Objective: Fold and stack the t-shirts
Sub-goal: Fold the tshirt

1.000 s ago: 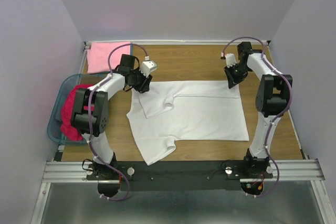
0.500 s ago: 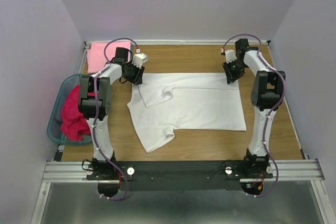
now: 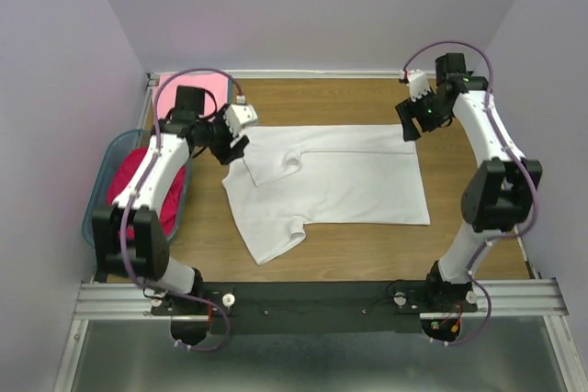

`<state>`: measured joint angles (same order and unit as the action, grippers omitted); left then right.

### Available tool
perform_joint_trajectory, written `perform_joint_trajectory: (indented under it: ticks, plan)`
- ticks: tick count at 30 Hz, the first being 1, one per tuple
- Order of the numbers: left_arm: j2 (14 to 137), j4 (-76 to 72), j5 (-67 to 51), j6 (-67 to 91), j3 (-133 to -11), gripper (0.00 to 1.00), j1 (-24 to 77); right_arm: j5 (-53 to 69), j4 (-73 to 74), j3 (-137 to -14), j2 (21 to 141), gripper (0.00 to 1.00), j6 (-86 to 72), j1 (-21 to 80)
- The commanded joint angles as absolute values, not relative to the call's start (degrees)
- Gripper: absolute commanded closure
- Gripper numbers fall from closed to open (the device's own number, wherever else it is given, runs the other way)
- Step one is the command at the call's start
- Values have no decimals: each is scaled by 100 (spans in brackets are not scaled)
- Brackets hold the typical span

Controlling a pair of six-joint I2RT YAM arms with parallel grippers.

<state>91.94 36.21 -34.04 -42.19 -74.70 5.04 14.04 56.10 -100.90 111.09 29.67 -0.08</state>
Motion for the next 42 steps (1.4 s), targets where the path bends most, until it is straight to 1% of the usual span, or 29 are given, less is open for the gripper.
perform_joint_trajectory:
  ticks: [1, 2, 4, 5, 6, 7, 8, 10, 12, 13, 14, 15, 17, 18, 24, 30, 33, 38, 40, 42]
  plan:
    - [8150, 4806, -3613, -5911, -6175, 25, 947, 1600, 6275, -9011, 10013, 22, 3787, 123]
    - [7695, 4903, -3360, -6046, -5909, 25, 1080, 1504, 6336, -8530, 9645, 23, 3971, 132]
    - [7306, 5035, -3060, -6222, -5425, 25, 1457, 1415, 6407, -8071, 9283, 24, 4104, 184]
    - [6947, 5027, -2919, -6266, -4936, 26, 1842, 1354, 6433, -7868, 9151, 27, 4235, 228]
    - [6778, 4949, -2666, -6232, -4696, 27, 2089, 1214, 6399, -7388, 8836, 28, 4271, 324]
    - [6637, 4853, -2550, -6153, -4485, 27, 2274, 1135, 6346, -7157, 8703, 29, 4289, 369]
    - [6427, 4765, -2314, -5900, -4213, 29, 2616, 977, 6206, -6945, 8571, 32, 4289, 491]
    - [6355, 4510, -2242, -5871, -4184, 32, 2689, 862, 6056, -6348, 8298, 36, 4254, 623]
    - [6494, 4368, -2075, -5670, -4210, 40, 2768, 669, 5733, -6031, 8140, 41, 4149, 817]
    - [6591, 4394, -2057, -5660, -4253, 42, 2795, 624, 5661, -5829, 8113, 42, 4122, 852]
    - [6792, 4421, -2031, -5625, -4280, 44, 2795, 554, 5617, -5749, 8095, 44, 4070, 974]
    - [6872, 4473, -2013, -5608, -4298, 49, 2812, 536, 5555, -5696, 8086, 46, 4043, 1019]
    - [7004, 4482, -1873, -5590, -4333, 51, 2812, 449, 5511, -5494, 8033, 49, 4008, 1116]
    - [7022, 4482, -1837, -5581, -4342, 52, 2812, 379, 5467, -5380, 7998, 50, 4008, 1134]
    - [7049, 4412, -1644, -5599, -4333, 52, 2821, -139, 5117, -4738, 7699, 53, 4280, 1160]
    - [7207, 4421, -1565, -5634, -4324, 53, 2813, -518, 4501, -4281, 7778, 57, 4491, 1151]
    - [7216, 4395, -1521, -5651, -4298, 53, 2812, -536, 4421, -4149, 7875, 59, 4518, 1151]
    - [7312, 4245, -1441, -5660, -4219, 54, 2821, -545, 4289, -3973, 7919, 59, 4526, 1160]
    - [7383, 4245, -1494, -5660, -4236, 56, 2821, -580, 4193, -3929, 7945, 62, 4535, 1160]
    - [7505, 4280, -1521, -5704, -4289, 58, 2821, -598, 4114, -3894, 8015, 67, 4526, 1160]
